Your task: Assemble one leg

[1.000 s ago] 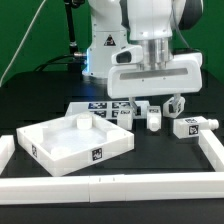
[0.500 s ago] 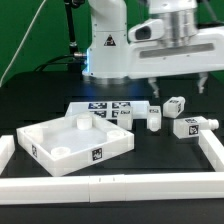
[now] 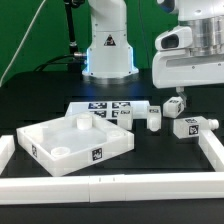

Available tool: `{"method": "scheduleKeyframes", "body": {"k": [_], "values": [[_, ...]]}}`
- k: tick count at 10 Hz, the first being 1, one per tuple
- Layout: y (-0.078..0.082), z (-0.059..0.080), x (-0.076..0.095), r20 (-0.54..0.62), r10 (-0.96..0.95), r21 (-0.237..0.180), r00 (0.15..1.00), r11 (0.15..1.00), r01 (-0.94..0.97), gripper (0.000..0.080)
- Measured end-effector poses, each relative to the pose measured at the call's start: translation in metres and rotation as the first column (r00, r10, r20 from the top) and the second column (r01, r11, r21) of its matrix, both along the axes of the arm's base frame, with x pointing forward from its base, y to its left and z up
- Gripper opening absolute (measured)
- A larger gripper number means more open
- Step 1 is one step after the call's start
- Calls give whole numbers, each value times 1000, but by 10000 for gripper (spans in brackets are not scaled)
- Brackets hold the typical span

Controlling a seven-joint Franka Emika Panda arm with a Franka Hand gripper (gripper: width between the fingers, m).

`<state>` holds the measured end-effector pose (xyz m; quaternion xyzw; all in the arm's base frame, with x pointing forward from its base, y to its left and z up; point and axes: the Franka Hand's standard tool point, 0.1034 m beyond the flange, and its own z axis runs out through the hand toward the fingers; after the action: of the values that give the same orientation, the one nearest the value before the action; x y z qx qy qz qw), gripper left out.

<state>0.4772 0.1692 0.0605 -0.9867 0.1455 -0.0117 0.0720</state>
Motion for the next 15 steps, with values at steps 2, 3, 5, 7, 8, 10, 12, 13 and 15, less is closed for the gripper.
{"method": "scheduleKeyframes", "body": {"k": [2,3,5,7,8,10,12,13,15], "values": [[0,-1,0,-2,0,0,1000,1000,0,649],[0,-1,0,-2,-1,0,1000,1000,1,649],[-2,-3,-4,-40,-175,7,984,985,175,649],[-17,-9,8,-19,-178,34,984,983,178,649],[-15,-9,7,-10,-103,30,995,994,103,649],[-14,-9,7,5,-11,25,1000,1000,11,649],[-21,-14,4,-4,32,18,999,999,-32,649],[-25,-16,1,-5,60,15,998,998,-60,649],[-18,-17,-6,-24,-11,16,1000,1000,11,649]]}}
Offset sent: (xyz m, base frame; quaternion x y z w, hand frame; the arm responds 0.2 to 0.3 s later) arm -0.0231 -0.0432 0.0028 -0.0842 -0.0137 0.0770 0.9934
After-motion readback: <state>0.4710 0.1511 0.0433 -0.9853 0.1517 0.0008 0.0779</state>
